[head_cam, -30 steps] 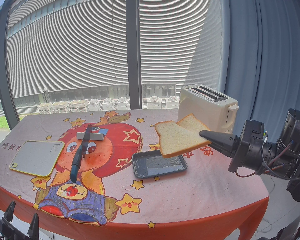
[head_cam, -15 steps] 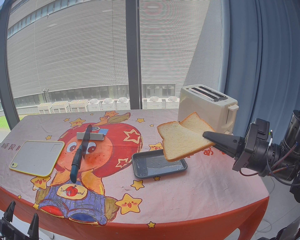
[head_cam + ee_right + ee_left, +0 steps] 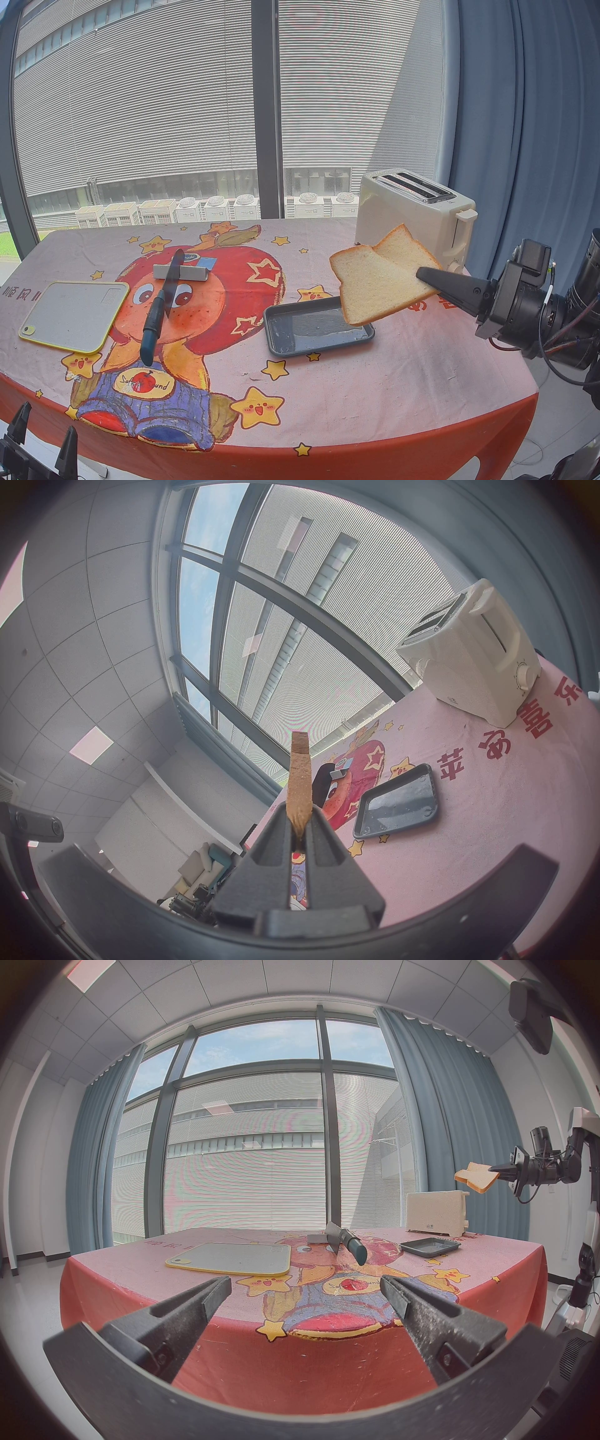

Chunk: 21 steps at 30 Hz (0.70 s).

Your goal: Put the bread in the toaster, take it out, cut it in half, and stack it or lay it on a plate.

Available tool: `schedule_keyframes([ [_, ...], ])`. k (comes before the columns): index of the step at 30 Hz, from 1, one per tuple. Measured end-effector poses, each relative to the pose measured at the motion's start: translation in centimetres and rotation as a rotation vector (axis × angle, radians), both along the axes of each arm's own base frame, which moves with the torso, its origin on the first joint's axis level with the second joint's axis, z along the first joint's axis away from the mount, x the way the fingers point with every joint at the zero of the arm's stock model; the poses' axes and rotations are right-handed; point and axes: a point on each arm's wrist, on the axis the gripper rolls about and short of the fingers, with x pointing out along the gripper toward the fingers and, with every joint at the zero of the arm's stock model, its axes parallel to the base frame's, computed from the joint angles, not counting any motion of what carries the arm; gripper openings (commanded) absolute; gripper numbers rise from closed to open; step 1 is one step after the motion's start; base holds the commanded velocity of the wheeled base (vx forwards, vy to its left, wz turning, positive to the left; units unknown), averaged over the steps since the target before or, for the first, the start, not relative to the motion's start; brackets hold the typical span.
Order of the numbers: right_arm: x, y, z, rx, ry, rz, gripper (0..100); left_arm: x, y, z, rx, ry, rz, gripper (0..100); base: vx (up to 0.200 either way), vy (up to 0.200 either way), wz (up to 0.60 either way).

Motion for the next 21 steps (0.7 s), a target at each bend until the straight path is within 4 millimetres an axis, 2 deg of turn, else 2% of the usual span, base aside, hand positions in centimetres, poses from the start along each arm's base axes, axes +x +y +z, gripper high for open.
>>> schedule_keyframes([
  [8,-0.2,-0.2,-0.1,-0.03,-0.037,-0.001,0,0.0,0.0,0.0,0.0,0.0,0.0,100,0.0,0.0,0.0],
  [21,-0.6,-0.8,-1.0,-0.231,-0.211,-0.051,0,0.0,0.0,0.0,0.0,0.0,0.0,100,0.0,0.0,0.0],
])
